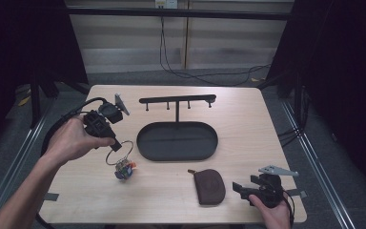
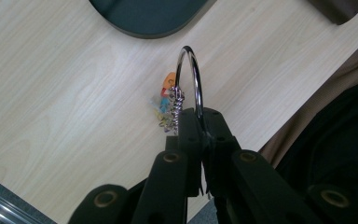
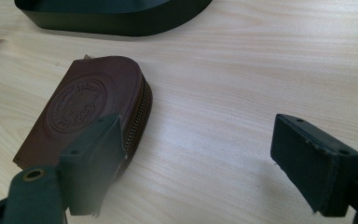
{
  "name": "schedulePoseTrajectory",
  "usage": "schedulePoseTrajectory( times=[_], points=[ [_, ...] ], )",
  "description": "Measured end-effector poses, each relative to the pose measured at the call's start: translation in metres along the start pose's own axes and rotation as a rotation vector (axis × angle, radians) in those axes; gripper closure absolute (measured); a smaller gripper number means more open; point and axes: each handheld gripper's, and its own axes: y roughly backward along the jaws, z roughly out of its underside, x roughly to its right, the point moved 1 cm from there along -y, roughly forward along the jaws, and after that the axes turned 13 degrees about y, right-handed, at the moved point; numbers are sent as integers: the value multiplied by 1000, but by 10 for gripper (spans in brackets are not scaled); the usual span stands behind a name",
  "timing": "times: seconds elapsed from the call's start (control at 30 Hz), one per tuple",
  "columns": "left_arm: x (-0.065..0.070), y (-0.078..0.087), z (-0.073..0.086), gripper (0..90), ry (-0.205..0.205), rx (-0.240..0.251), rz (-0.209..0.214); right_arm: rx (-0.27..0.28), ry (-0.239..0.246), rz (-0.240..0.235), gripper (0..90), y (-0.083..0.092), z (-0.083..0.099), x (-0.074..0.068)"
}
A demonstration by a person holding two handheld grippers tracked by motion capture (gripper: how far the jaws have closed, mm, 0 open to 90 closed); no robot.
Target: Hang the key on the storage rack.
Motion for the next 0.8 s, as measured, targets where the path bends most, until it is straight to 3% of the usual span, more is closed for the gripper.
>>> schedulePoseTrajectory(
  times=[0.4,0.5,0.57,0.8],
  points=[
    [5,15,-12,877,0,-12,-12,-6,1,-3,167,0,0,0],
    [4,18,-17,877,4,3,-13,-2,3,-3,167,0,0,0],
    [5,19,-19,876,-10,-8,6,-4,1,-4,167,0,0,0],
    [11,25,-35,877,-23,-17,0,-2,4,-3,167,1,0,0]
  ],
)
